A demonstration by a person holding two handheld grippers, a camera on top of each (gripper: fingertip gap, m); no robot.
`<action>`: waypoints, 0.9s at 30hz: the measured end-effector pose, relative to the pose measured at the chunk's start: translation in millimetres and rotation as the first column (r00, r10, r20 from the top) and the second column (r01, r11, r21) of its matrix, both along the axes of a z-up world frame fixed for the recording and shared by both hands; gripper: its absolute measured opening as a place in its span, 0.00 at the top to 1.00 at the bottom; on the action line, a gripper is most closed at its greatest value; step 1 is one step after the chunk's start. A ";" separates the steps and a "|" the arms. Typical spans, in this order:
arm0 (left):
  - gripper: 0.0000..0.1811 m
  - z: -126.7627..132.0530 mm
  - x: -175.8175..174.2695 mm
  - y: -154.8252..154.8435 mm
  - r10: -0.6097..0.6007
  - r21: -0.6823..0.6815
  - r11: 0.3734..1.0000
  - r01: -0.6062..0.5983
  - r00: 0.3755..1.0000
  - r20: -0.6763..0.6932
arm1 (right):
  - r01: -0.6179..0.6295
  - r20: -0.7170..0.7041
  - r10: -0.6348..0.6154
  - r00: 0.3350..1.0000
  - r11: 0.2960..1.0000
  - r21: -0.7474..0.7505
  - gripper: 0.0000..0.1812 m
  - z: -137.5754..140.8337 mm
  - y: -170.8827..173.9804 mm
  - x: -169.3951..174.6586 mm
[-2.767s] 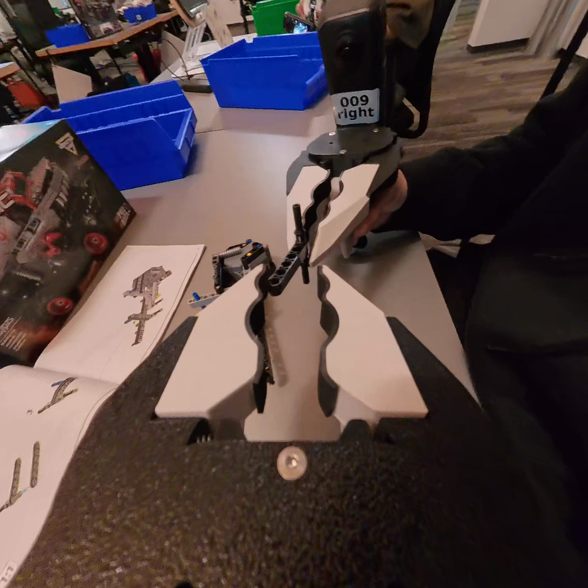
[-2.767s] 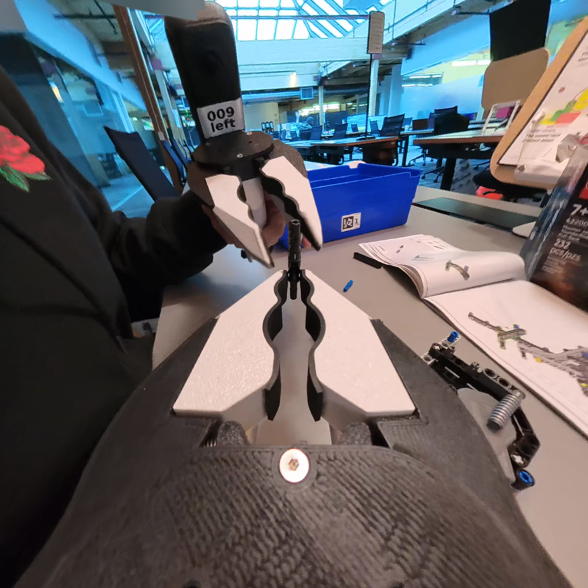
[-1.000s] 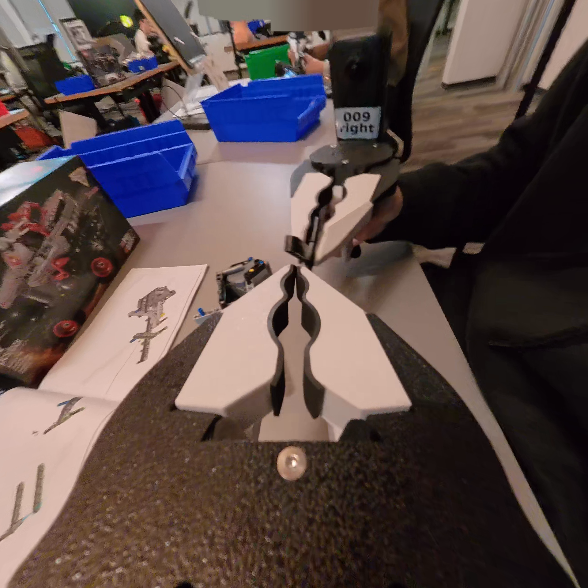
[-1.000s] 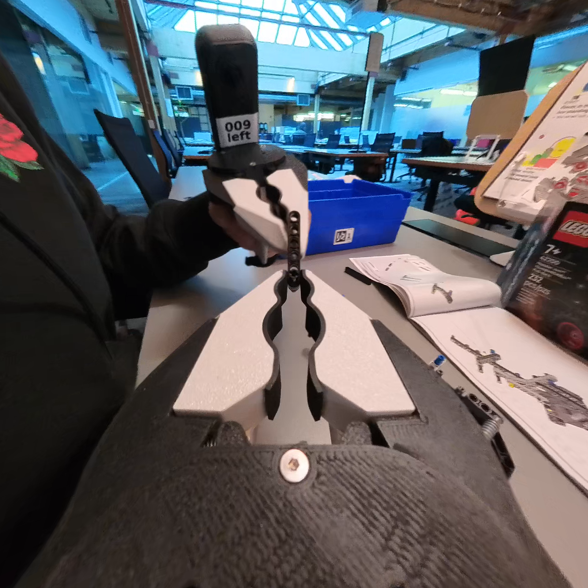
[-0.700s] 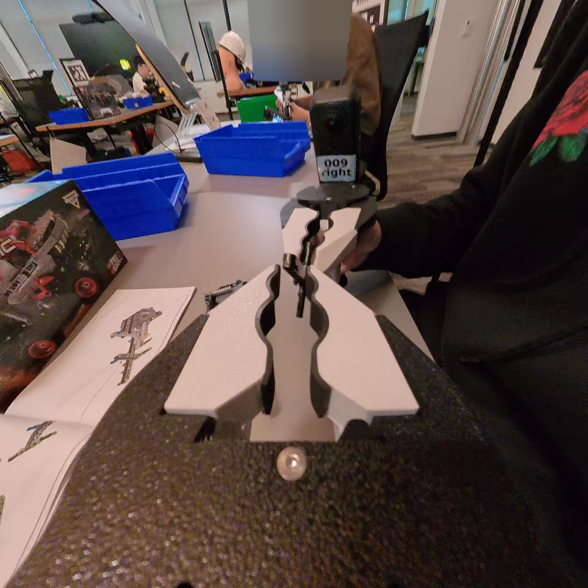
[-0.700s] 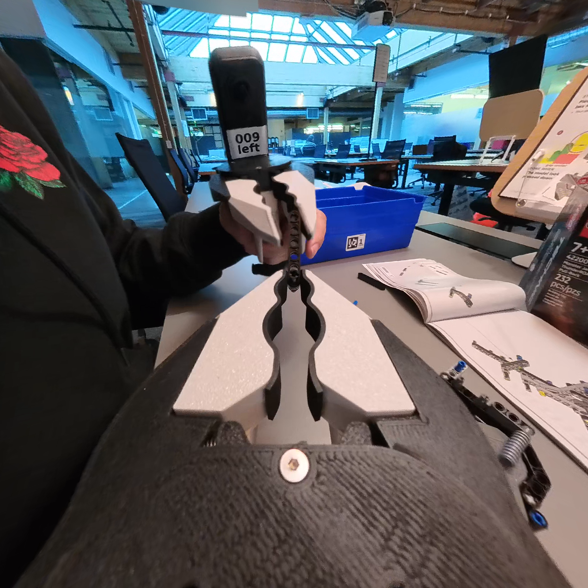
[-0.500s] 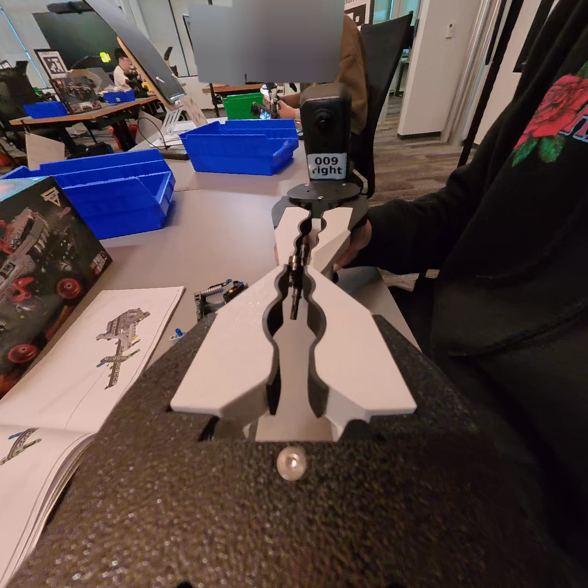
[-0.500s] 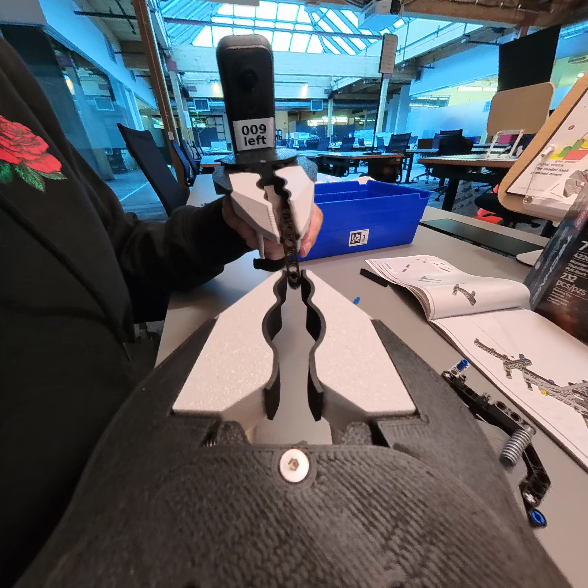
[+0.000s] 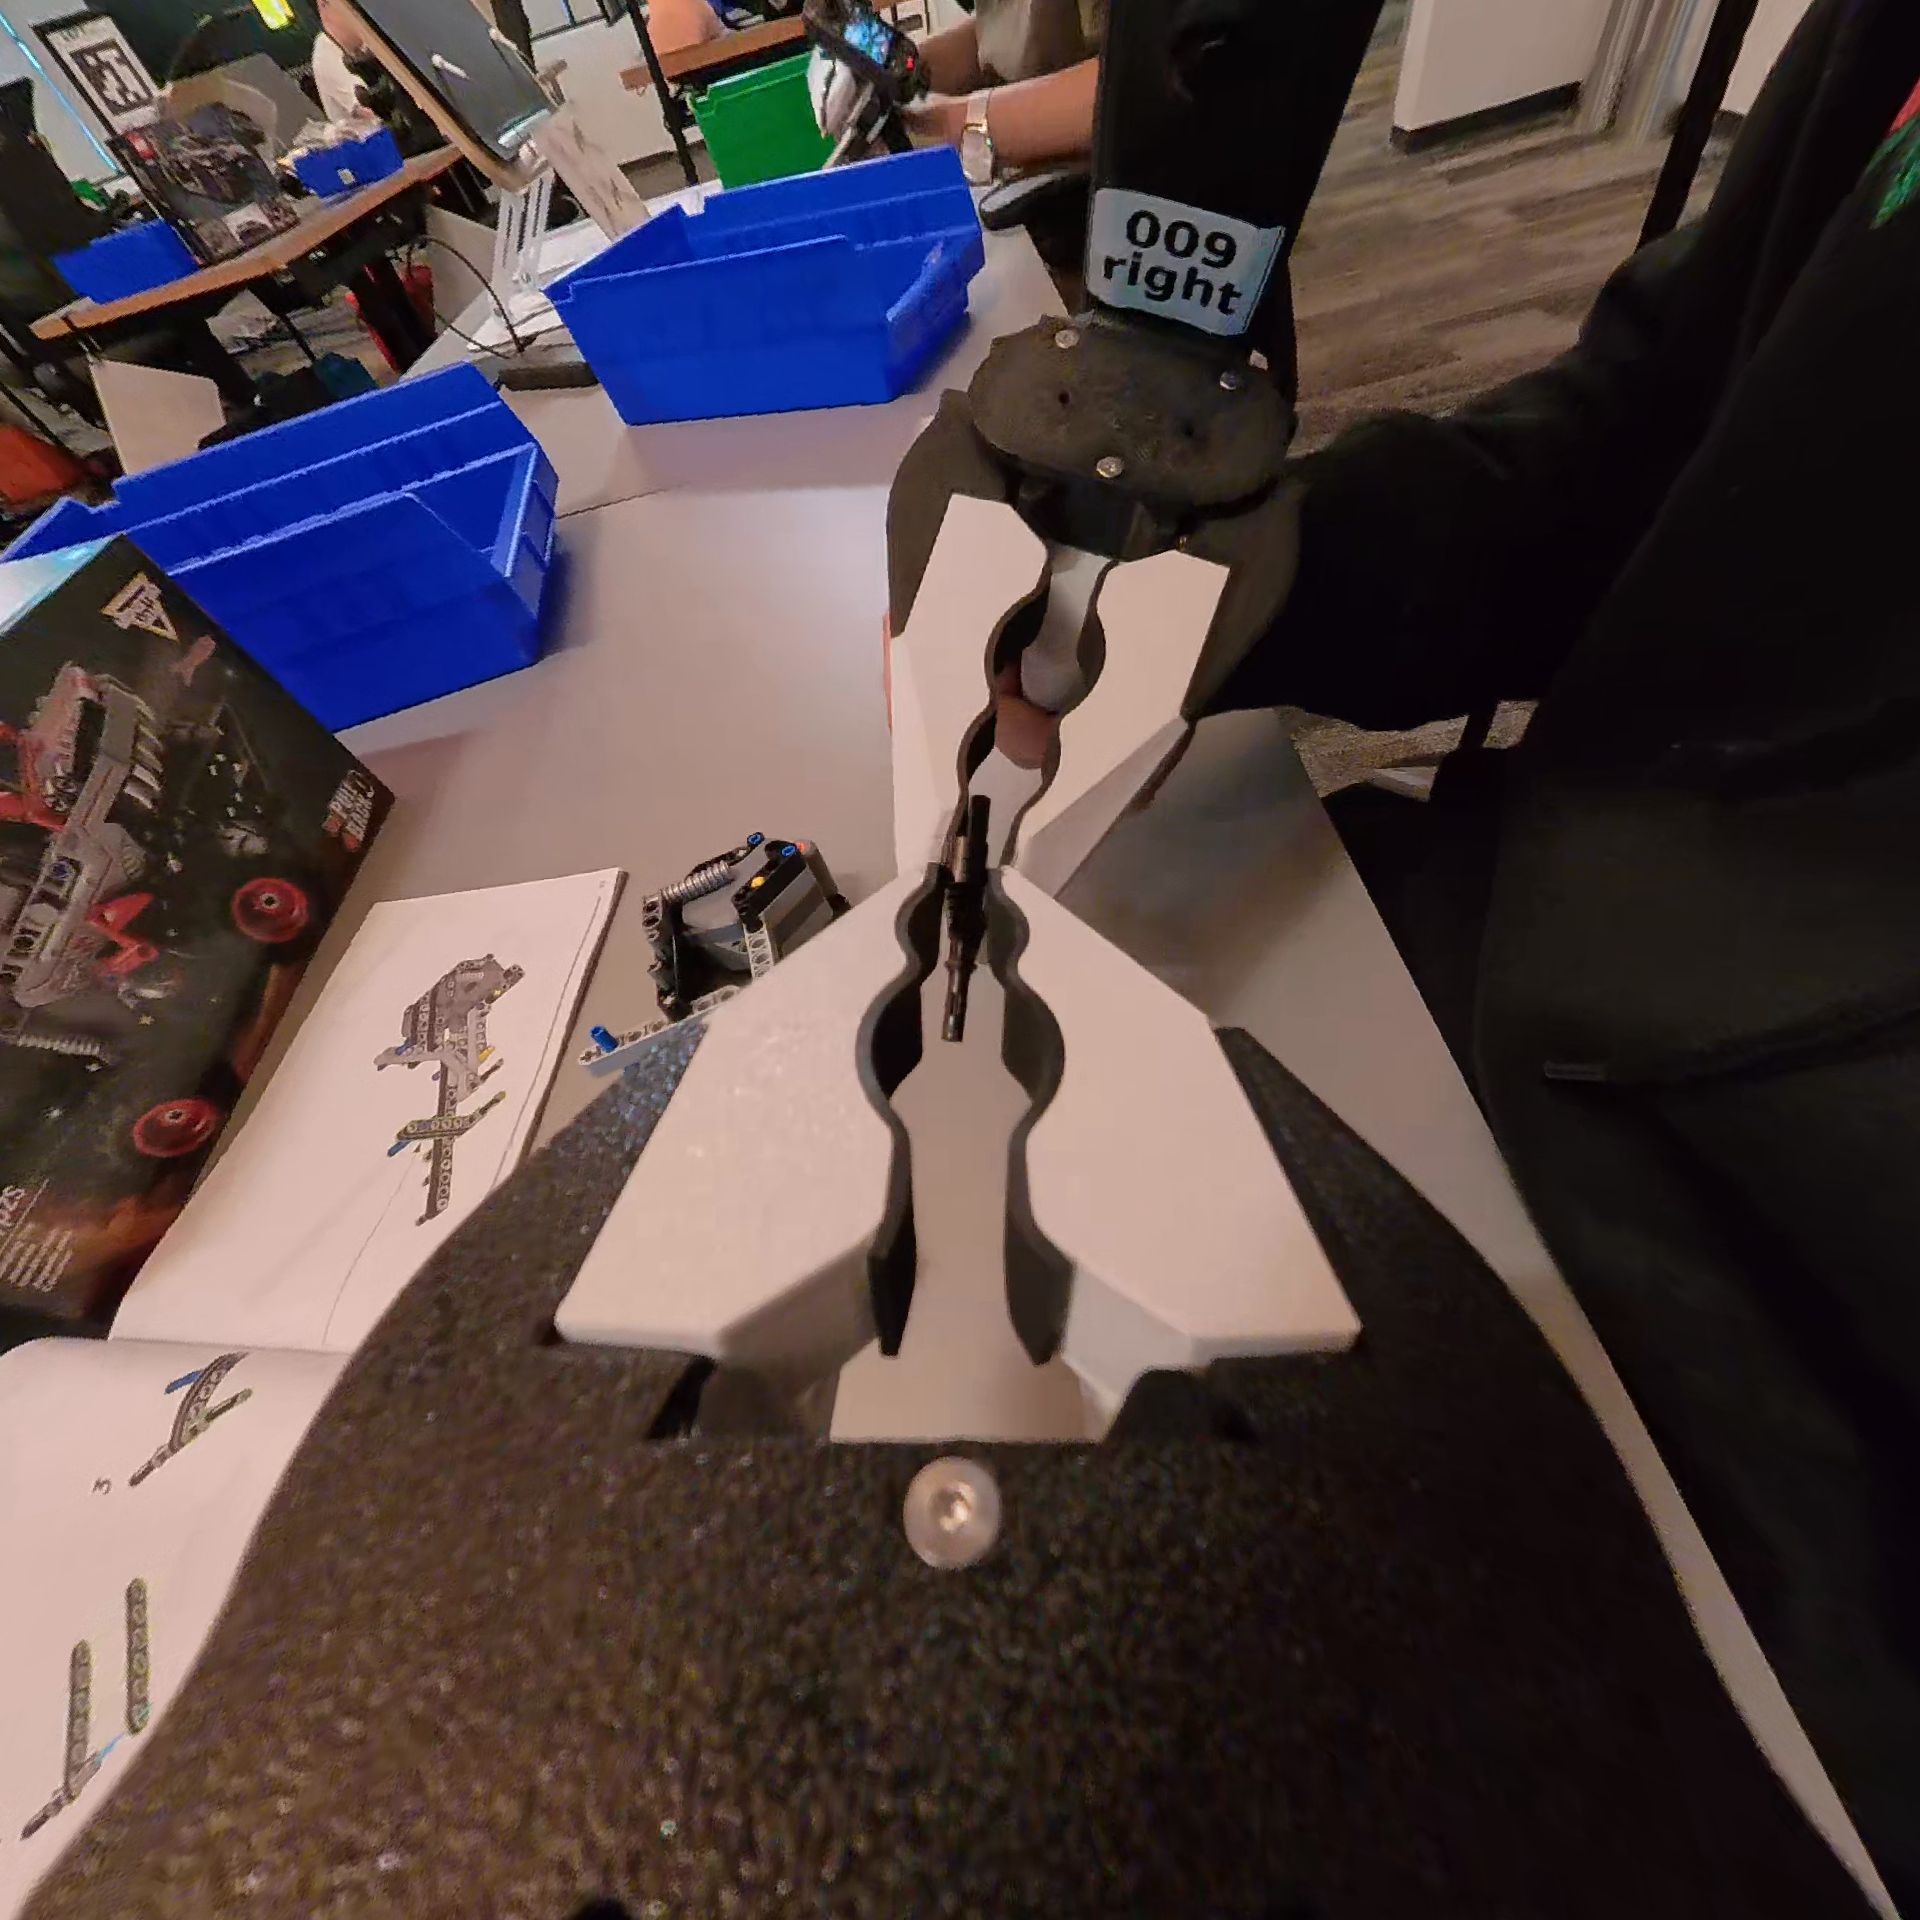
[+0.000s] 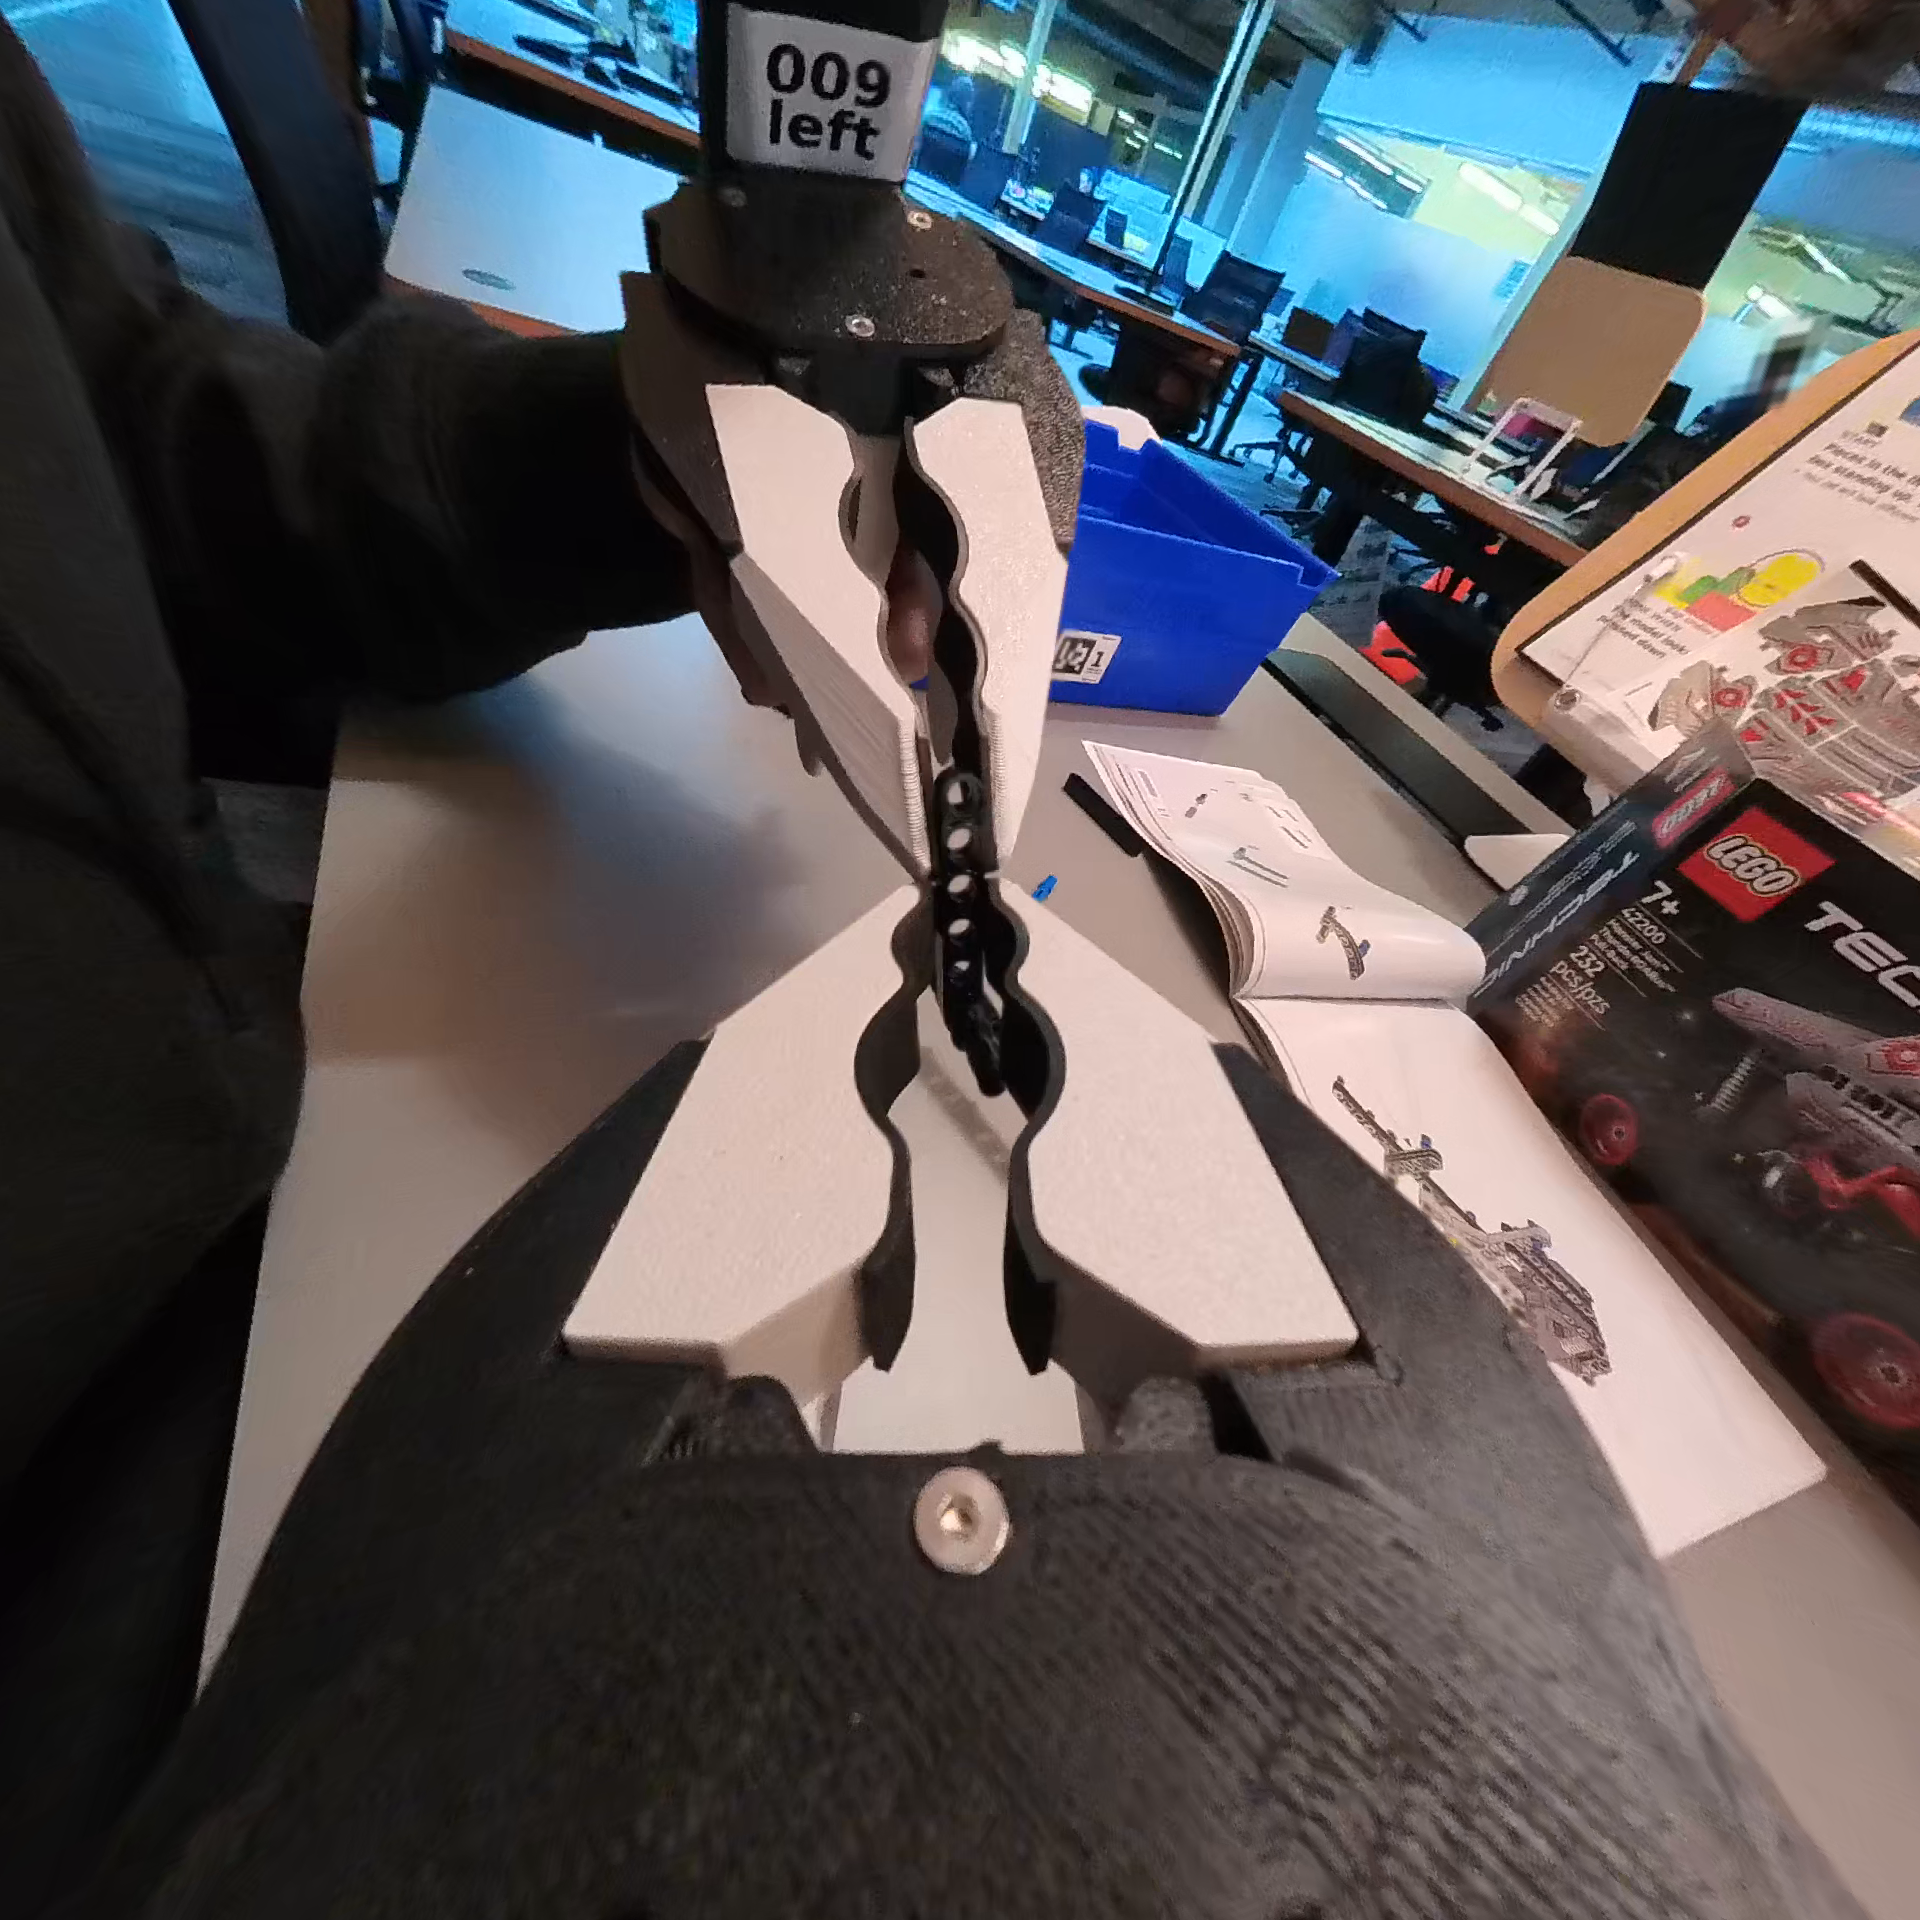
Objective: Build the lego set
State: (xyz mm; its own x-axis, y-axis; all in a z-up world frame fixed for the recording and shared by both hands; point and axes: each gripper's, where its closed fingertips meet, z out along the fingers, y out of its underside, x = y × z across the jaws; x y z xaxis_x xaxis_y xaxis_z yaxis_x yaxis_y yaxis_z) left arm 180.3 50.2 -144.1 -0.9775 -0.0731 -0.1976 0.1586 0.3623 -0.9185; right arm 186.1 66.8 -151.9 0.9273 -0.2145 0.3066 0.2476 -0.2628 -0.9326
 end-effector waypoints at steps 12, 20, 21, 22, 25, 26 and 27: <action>0.95 7.1 0.5 2.2 0.014 -0.020 1.000 -0.013 0.999 0.052 | 0.016 -0.045 -0.016 0.999 1.000 0.008 0.97 0.1 1.0 2.5; 0.97 3.6 0.3 1.9 -0.014 -0.027 1.000 0.013 1.000 -0.011 | 0.003 -0.083 -0.002 0.997 1.000 0.007 0.97 -3.3 2.4 -0.2; 0.97 3.0 -0.3 2.1 -0.022 -0.029 0.999 0.021 1.000 -0.021 | -0.002 -0.082 0.004 0.997 1.000 0.023 0.96 -0.7 2.7 -1.2; 0.97 2.0 -0.8 2.5 -0.029 -0.028 0.999 0.028 0.999 -0.028 | -0.012 -0.084 0.015 0.996 0.999 0.040 0.96 1.9 3.1 -3.0; 0.97 1.5 -0.9 2.7 -0.038 -0.036 0.999 0.036 0.999 -0.036 | -0.020 -0.088 0.023 0.996 0.999 0.034 0.97 1.4 3.0 -3.5; 0.97 1.0 -1.5 3.0 -0.043 -0.034 0.999 0.042 0.998 -0.036 | -0.025 -0.091 0.028 0.995 0.999 0.031 0.97 0.8 3.4 -4.2; 0.97 0.9 -2.5 3.4 -0.051 -0.034 0.998 0.050 0.998 -0.034 | -0.034 -0.103 0.037 0.994 0.999 0.034 0.97 0.7 3.9 -5.4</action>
